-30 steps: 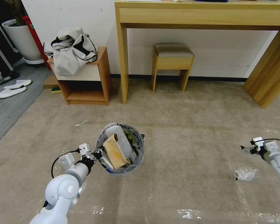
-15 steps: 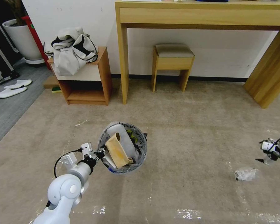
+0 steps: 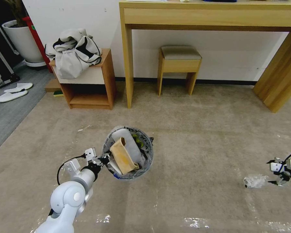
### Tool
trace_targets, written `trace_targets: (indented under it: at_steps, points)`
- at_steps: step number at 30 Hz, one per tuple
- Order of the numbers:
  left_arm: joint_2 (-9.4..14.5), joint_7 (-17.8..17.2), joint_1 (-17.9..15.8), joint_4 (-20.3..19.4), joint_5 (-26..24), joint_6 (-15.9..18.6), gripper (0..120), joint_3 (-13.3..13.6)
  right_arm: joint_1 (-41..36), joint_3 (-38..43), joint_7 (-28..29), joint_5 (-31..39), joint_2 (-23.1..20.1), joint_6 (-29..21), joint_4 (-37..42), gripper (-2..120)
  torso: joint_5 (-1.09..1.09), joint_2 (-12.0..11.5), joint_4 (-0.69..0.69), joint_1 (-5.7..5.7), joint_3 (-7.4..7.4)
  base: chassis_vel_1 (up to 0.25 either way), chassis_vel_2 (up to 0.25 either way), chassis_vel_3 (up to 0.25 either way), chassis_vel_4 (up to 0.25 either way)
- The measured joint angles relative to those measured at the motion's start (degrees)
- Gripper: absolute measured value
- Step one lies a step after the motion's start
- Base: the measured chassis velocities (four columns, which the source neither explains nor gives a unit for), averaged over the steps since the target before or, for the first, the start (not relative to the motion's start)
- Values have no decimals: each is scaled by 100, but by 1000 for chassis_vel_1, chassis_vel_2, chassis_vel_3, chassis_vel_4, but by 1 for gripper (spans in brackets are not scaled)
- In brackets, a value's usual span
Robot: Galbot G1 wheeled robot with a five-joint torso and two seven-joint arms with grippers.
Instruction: Pick up the trash bin and place the garbage on the floor into it.
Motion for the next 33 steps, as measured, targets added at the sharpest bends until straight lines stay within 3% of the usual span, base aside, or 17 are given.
trace_targets:
  at_steps: [10, 33]
  points:
    - [-12, 92, 23, 1, -8, -30, 0, 2, 79, 5, 344, -449, 306, -187, -174, 100, 0, 0, 0, 0, 0, 0, 0, 0, 0]
    - [56, 210, -163, 273, -34, -61, 0, 39, 158, -64, 916, -278, 691, -516, -599, 100, 0, 0, 0, 0, -1, 0, 0, 0, 0]
